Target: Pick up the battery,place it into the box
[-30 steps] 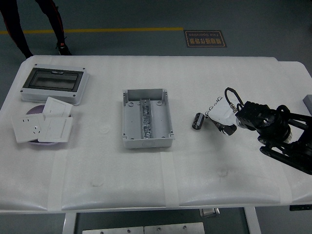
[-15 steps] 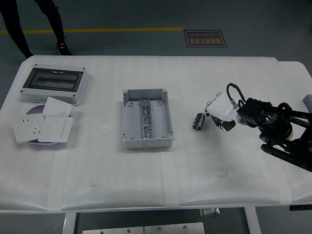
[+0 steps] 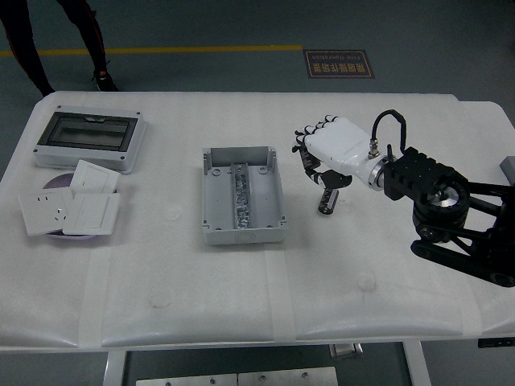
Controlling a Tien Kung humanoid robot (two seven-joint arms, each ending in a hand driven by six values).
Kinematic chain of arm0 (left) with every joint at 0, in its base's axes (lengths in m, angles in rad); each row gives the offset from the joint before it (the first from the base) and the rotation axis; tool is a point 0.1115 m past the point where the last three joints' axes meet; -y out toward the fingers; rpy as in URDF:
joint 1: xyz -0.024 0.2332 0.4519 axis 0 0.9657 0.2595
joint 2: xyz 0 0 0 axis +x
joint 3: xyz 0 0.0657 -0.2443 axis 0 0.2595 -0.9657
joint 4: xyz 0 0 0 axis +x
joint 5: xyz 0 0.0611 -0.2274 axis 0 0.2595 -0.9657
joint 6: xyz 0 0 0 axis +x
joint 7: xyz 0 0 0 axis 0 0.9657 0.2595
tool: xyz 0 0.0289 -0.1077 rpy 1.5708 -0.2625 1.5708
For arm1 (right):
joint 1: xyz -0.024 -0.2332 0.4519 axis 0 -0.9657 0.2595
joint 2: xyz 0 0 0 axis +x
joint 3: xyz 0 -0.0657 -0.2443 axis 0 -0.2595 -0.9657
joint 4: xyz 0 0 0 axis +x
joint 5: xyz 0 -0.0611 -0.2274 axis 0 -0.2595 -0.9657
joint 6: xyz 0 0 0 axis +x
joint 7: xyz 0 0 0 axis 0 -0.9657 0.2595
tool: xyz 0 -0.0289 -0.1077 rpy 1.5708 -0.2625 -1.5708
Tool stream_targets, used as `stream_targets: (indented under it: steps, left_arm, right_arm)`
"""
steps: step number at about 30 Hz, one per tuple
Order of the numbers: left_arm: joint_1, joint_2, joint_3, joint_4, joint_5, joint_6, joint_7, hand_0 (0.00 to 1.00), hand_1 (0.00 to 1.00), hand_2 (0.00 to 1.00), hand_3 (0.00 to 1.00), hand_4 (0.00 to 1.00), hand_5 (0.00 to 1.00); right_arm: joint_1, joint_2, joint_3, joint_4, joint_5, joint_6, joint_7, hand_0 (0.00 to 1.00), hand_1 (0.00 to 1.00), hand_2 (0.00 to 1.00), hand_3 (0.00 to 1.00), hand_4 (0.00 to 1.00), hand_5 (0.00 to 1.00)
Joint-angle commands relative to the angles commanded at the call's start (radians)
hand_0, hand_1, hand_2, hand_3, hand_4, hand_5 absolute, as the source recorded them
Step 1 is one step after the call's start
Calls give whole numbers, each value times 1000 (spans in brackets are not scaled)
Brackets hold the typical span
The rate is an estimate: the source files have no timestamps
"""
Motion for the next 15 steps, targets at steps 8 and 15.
stream_targets:
  steps: [8,15]
  left_arm:
    - [1,-2,-16,0,17,-15,13,731,696,516,523,326,2]
    - [4,-5,-21,0,21,-27,26,729,693,510,516,284,2]
  right_arm:
    - [-63,123,152,17,170,-35,75,831,700,639,671,480,160]
    - [-111,188,147,-60,247,-33,109,857,761,805,920,755,310]
